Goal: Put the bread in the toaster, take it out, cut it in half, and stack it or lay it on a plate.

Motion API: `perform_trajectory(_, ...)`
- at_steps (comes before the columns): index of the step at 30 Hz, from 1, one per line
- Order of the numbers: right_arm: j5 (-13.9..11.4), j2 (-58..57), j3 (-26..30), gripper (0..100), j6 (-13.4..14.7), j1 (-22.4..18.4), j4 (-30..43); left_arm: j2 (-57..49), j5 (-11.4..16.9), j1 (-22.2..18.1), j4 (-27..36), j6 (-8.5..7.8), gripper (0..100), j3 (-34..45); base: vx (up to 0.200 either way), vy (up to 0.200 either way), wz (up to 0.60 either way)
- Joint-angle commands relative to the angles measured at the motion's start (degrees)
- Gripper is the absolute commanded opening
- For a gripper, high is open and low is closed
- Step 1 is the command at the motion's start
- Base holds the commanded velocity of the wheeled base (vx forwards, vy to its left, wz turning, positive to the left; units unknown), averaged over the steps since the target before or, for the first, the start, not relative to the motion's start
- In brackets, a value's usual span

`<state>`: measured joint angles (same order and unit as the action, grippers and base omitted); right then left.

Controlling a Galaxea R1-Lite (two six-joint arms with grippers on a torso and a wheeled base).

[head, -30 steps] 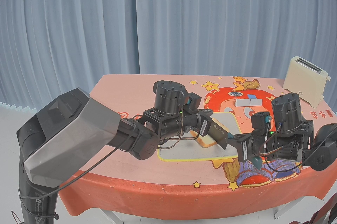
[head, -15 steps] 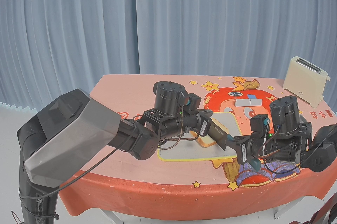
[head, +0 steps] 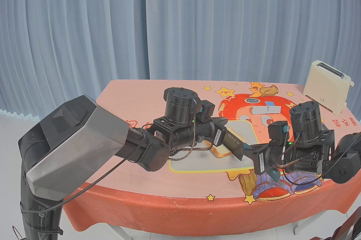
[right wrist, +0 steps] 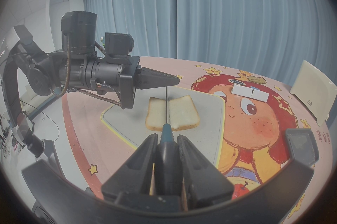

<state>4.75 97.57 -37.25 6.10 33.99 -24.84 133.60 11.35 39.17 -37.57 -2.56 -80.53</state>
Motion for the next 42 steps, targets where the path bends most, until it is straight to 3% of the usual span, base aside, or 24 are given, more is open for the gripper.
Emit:
perform_trajectory(1, 0.0, 0.2, 0.2, 0, 0.0, 0.0, -0.1, 0.2, 0.0, 0.0, 0.1, 0.01, 0, -0.2, 0.000, 0.000, 0.00)
perform_trajectory(24, 0.0, 0.1, -0.7, 0, -0.1, 0.1, -0.4, -0.3, 0.0, 0.1, 1.6, -0.08, 0, 1.2, 0.000, 0.000, 0.00)
perform_trajectory(32, 0.1, 0.2, -0.2, 0, 0.0, 0.1, -3.5, 0.2, 0.0, 0.1, 1.6, -0.08, 0, 1.4, 0.000, 0.000, 0.00)
perform_trajectory(42, 0.1, 0.3, 0.4, 0, 0.0, 0.0, -3.5, -0.7, -0.1, -0.1, 1.4, 0.01, 0, -1.9, 0.000, 0.000, 0.00)
